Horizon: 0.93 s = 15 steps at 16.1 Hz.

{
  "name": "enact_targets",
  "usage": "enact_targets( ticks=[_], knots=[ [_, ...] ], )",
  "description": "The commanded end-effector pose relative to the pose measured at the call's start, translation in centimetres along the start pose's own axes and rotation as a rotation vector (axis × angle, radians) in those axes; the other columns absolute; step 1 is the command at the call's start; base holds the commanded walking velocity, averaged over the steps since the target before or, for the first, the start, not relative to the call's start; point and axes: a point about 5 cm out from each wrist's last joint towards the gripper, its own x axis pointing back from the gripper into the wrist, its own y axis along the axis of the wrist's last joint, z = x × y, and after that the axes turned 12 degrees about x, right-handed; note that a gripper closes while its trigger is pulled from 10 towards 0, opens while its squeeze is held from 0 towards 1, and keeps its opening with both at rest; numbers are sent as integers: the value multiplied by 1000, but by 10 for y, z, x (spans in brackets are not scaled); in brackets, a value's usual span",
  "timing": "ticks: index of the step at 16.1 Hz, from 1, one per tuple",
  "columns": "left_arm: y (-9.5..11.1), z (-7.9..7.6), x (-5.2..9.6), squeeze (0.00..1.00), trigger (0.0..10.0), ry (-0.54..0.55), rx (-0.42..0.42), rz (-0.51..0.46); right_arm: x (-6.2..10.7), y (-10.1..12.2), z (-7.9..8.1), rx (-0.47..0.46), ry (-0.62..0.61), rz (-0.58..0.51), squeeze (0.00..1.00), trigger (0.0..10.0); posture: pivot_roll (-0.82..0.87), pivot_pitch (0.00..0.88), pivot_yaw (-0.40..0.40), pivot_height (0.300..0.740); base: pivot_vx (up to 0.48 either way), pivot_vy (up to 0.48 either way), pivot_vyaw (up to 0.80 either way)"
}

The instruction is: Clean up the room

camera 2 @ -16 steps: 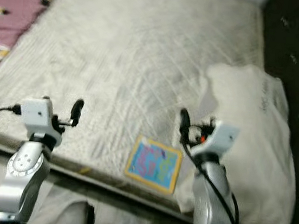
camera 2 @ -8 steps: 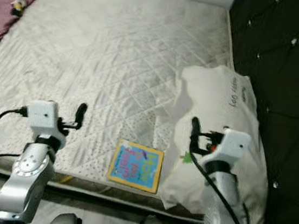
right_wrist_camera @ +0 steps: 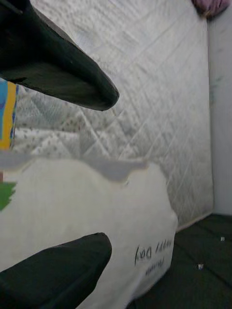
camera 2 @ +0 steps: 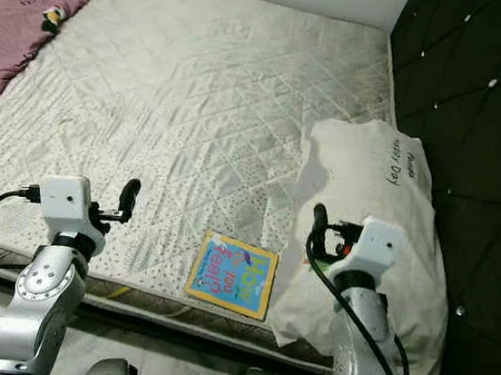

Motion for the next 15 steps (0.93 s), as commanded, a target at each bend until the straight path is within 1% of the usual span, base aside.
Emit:
enact_targets(
  ticks=[1, 2, 3, 4, 5, 6, 7, 9, 10, 15],
  knots=[
    [-2, 0, -2, 0, 10000, -2, 2, 18, 1, -4, 6, -41, 30, 46, 0, 10000, -32, 127, -28, 740, 0, 255, 0],
    [-2, -1, -3, 0, 10000, -7, 3, 17, -1, -5, 3, -18, -21, 35, 0, 10000, -30, 129, -29, 740, 0, 255, 0],
    [-1, -3, -4, 0, 10000, -11, 4, 16, -2, -7, 2, 23, -33, 50, 0, 10000, -25, 133, -27, 740, 0, 255, 0],
    [0, -3, -5, 0, 10000, -8, 11, 12, -1, -6, 1, 99, -47, 30, 0, 10000, -24, 132, -26, 740, 0, 255, 0],
    [-1, -2, -5, 0, 10000, -7, 14, 15, 0, -8, 3, 24, -36, 40, 0, 10000, -20, 130, -18, 740, 0, 255, 0],
    [-5, -3, -4, 0, 10000, -10, 18, 33, 2, -10, 4, 3, -20, 35, 0, 10000, -16, 128, -14, 740, 0, 259, 0],
    [-7, -5, -5, 0, 10000, -18, 18, 43, 2, -13, 7, -1, -9, 47, 0, 10000, -16, 130, -13, 740, 0, 255, 0],
    [-3, -8, -9, 0, 10000, -37, 19, 30, -2, -10, 6, -15, -21, 44, 0, 10000, -24, 137, -10, 740, 0, 341, -800],
    [-2, -6, -10, 0, 10000, -29, 19, 26, -3, -8, 5, 21, -16, 22, 0, 10000, -24, 137, -10, 740, 0, 352, -800],
    [-3, -6, -11, 0, 10000, -24, 24, 27, -5, -9, 2, 20, -17, 30, 0, 10000, -30, 136, -14, 740, 0, 353, -800]
  ],
)
